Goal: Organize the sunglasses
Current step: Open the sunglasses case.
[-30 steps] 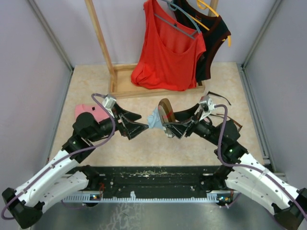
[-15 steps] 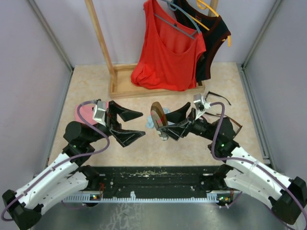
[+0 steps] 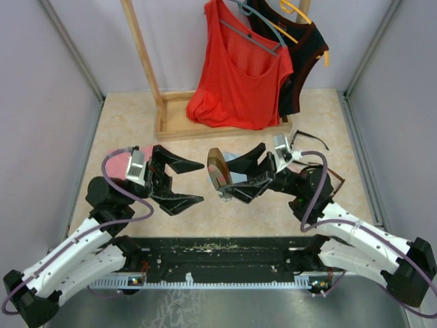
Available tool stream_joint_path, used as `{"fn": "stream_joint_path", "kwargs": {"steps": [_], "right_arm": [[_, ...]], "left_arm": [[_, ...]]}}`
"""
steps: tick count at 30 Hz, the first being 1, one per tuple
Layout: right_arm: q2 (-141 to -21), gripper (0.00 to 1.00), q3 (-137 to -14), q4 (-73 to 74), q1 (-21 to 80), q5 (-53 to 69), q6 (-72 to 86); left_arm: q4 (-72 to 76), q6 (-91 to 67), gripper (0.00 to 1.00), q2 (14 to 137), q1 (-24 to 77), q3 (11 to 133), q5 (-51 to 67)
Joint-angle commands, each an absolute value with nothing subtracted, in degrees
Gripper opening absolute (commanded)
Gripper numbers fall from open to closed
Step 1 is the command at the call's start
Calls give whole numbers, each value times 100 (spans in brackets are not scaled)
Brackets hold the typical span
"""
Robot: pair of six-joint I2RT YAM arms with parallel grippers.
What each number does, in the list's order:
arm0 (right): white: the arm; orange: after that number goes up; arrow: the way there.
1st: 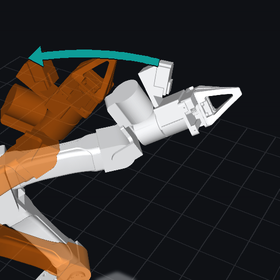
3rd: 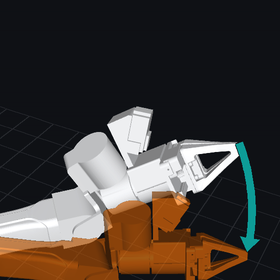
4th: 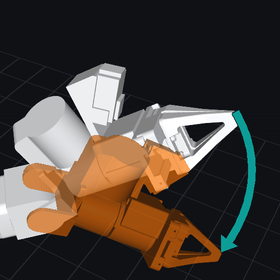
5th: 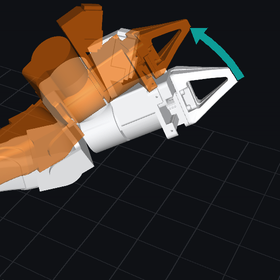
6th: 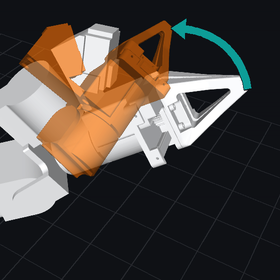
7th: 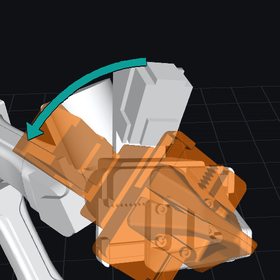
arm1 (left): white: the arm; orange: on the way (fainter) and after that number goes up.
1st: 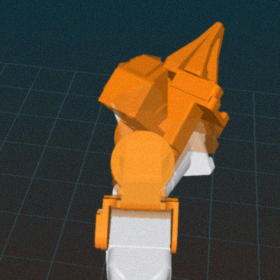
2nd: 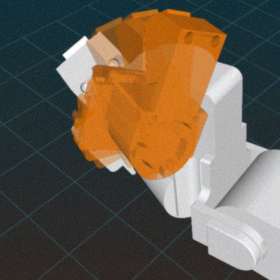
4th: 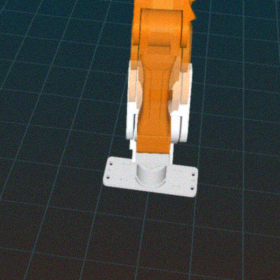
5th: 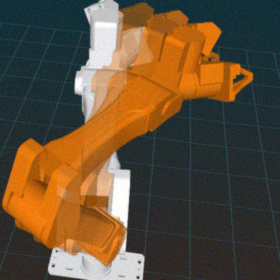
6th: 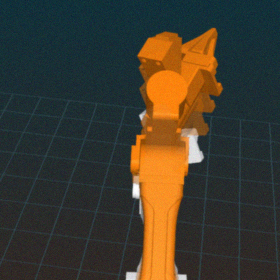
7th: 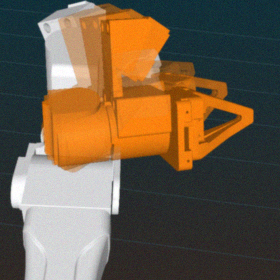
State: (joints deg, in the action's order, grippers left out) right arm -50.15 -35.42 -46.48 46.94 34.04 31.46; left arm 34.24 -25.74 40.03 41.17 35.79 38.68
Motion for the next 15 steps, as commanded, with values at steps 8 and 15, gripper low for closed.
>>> {"fn": "stream_joint_path", "kwargs": {"steps": [8, 15], "right_arm": [[-5056, 0, -4004, -5453, 4899, 4228, 2581], [-5280, 0, -4082, -5581, 4931, 4190, 2592]], "left_arm": [[4133, -2693, 100, 3872, 4148, 3771, 4255], [4447, -2935, 100, 4101, 4143, 3840, 4265]]}}
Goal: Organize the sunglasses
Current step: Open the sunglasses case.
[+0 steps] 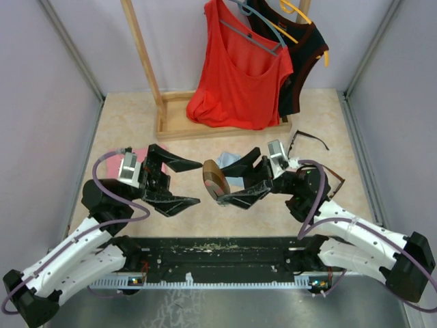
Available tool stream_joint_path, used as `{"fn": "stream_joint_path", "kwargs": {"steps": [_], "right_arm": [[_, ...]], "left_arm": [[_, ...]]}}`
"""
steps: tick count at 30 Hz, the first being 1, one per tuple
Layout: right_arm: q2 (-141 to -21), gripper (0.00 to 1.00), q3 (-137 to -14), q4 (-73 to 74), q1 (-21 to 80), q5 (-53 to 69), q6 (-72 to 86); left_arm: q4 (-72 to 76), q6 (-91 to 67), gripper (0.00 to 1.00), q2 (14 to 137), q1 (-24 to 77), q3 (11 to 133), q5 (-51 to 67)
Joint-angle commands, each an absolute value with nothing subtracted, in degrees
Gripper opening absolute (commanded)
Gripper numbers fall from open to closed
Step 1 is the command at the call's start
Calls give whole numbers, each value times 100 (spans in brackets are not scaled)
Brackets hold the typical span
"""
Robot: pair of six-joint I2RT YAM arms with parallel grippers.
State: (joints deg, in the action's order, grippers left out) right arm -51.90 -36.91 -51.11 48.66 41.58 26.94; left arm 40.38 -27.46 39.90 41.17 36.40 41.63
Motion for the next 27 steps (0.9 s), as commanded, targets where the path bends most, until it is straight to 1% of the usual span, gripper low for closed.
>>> {"fn": "stream_joint_path", "kwargs": {"steps": [1, 7, 20, 27], "right_arm": [[-5313, 0, -4093, -5600, 4939, 4172, 2597], [-5476, 0, -4135, -5730, 4952, 4008, 2634], [-5815, 0, -4243, -6099, 5015, 4132, 2787], [-5874, 0, -4263, -6029, 5041, 4124, 2773]], "left_arm": [[4517, -2961, 100, 4137, 4148, 3835, 4275], [4649, -3071, 99, 4247, 4144, 3819, 4290], [4778, -3173, 100, 4435, 4148, 3805, 4285], [4799, -3250, 99, 4490, 4148, 3805, 4239]]}}
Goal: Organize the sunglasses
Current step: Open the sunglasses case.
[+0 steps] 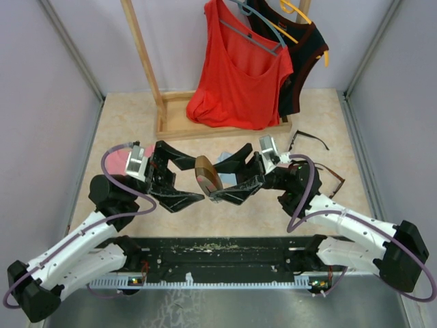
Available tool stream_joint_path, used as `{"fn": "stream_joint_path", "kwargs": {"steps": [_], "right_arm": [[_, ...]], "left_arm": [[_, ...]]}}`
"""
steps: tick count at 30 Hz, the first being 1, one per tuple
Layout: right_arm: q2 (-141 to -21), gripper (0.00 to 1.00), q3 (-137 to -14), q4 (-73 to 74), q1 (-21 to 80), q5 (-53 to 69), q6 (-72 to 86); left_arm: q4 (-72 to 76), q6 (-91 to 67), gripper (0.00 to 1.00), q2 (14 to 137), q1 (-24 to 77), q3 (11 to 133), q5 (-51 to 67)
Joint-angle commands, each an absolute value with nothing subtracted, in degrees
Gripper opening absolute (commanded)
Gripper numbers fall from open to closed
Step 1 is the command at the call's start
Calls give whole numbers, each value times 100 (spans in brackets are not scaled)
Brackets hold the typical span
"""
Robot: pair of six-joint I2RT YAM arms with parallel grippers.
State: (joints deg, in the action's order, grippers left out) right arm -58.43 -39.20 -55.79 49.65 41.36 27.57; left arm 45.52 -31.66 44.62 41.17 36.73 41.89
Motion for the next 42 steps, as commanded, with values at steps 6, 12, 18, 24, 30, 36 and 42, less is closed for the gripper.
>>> {"fn": "stream_joint_path", "kwargs": {"steps": [6, 12, 18, 24, 30, 36, 42], "right_arm": [[-5933, 0, -4253, -6032, 5083, 4097, 2767], [-6004, 0, -4263, -6063, 5102, 4096, 2767], [-6080, 0, -4297, -6100, 5115, 4096, 2775], [-6066, 0, -4265, -6116, 5114, 4017, 2768], [-6014, 0, -4236, -6019, 5120, 3851, 2702], [-5811, 0, -4295, -5298, 5116, 3410, 2379], [-5450, 0, -4479, -3798, 5122, 2201, 1817]], "left_arm": [[4799, -3293, 99, 4490, 4148, 3827, 4228], [4778, -3300, 100, 4483, 4148, 3872, 4228], [4772, -3298, 99, 4513, 4148, 3859, 4218], [4749, -3294, 83, 4521, 4148, 3841, 4254], [4658, -3250, 64, 4512, 4148, 3849, 4255], [4232, -2969, 36, 4433, 4148, 3955, 4166], [3107, -2335, 21, 4253, 4146, 4205, 3641]]}}
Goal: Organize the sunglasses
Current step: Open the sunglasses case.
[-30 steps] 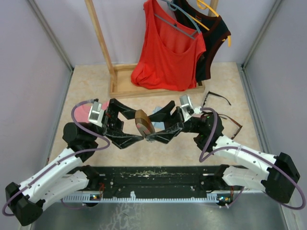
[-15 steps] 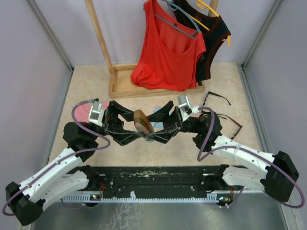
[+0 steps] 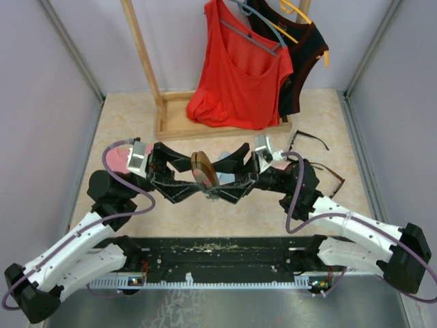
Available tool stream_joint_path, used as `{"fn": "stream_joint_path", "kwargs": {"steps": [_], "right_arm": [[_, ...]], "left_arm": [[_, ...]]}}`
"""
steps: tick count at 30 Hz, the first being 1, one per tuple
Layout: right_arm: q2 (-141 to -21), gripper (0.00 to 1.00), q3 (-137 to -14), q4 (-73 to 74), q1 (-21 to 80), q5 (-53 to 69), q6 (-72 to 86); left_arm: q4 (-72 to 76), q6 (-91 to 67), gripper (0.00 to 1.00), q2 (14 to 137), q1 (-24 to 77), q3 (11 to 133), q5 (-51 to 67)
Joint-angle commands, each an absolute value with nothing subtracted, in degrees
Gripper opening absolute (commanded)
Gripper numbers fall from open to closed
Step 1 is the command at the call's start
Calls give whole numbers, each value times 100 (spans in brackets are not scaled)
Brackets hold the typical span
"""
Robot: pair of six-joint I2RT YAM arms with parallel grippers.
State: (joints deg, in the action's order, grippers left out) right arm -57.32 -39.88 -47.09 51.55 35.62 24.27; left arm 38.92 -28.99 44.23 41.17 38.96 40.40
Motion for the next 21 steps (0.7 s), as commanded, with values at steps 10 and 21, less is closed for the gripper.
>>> {"fn": "stream_joint_path", "kwargs": {"steps": [10, 21], "right_arm": [[-5314, 0, -5034, -1957, 5118, 455, 1220], [-5605, 0, -5644, -1052, 5130, -544, 906]], "left_arm": [[1447, -1617, 16, 4306, 4148, 4843, 2486], [1156, -1650, 54, 4369, 4148, 5051, 2457]]}}
